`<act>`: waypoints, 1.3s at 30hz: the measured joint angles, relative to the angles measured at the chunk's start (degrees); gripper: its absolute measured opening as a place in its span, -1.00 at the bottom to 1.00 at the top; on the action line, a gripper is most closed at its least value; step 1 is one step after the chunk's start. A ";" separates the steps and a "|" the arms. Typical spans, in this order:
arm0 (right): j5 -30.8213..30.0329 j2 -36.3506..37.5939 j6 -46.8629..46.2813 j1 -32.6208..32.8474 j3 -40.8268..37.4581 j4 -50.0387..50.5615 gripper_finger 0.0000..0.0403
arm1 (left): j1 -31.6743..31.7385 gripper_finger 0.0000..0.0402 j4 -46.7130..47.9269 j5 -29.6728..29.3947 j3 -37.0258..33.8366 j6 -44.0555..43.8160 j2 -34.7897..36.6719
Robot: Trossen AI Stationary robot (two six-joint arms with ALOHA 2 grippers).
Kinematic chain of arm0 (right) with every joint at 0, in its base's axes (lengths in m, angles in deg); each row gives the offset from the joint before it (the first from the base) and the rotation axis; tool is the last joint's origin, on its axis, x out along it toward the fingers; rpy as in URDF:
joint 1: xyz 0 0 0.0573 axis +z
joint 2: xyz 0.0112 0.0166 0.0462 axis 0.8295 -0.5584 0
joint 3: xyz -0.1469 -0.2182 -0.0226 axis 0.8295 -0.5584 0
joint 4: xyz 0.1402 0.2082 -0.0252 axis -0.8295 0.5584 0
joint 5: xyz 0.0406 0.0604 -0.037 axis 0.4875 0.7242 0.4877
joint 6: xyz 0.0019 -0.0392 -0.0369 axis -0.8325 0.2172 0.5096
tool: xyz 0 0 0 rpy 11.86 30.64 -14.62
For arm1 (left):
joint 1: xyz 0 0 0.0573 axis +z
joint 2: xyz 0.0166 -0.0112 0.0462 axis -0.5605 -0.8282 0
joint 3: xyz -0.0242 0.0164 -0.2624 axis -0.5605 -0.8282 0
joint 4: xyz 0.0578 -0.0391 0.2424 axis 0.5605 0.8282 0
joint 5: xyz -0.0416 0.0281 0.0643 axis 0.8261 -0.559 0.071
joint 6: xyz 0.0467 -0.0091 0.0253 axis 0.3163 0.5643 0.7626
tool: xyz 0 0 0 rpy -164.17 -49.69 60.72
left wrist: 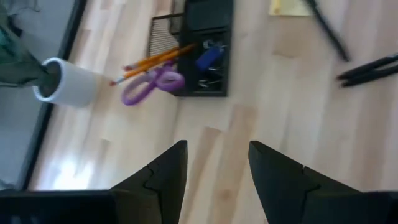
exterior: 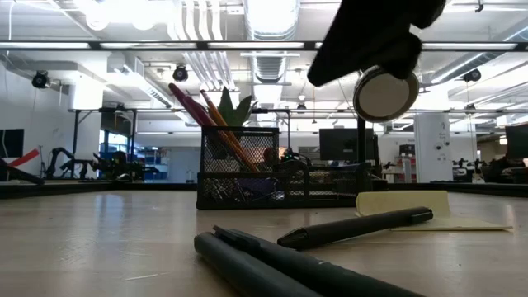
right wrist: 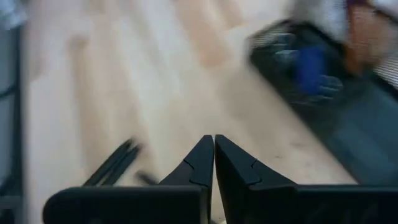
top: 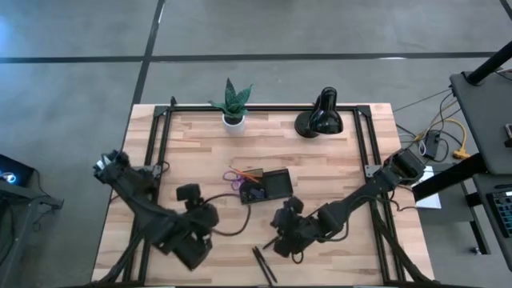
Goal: Pick and place office supplies into organizer
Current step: Put the right pen into the desk organizer
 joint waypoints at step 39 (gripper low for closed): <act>26.05 -10.89 -20.11 7.69 22.67 38.09 -0.96 | -11.87 -0.22 -9.10 -2.62 -7.37 -6.87 0.07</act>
